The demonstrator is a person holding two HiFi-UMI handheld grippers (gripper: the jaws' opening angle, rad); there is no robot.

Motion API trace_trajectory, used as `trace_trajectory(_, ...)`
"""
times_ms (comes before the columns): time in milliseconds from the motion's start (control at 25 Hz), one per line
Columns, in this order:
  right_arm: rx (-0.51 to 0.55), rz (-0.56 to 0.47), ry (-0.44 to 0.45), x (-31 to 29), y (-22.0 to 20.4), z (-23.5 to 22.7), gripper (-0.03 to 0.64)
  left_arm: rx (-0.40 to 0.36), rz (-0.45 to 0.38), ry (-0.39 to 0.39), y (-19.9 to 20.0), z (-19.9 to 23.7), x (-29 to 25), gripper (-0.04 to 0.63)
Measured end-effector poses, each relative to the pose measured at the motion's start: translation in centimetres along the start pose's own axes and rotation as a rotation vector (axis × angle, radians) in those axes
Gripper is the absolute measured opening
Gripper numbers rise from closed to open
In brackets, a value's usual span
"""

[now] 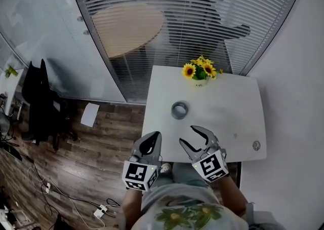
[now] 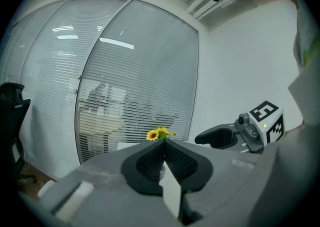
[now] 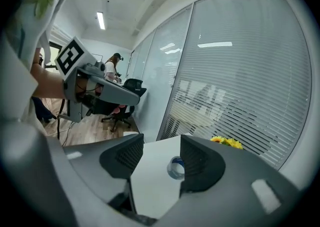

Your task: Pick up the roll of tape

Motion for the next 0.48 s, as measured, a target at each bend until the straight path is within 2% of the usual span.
trace_trajectory(200,0.014,0.041,0.021,-2.0,-1.1,-0.5,0.221,0.014,0.009,0.012,-0.5,0.7,-1.0,0.003)
trace_trajectory(480,0.001,0.077,0.049,-5.0,-1.8,-2.2,0.215,-0.004,0.033,0.019,-0.3,1.7,-2.9,0.003)
Point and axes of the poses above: the fingertips, and each gripper's own axes: x backward along the fingers, z to its left, y out of its top, the point moved 6 cm from there along x, backward along the fingers, and after that the axes turned 15 degrees about z, right-handed, at the moved point
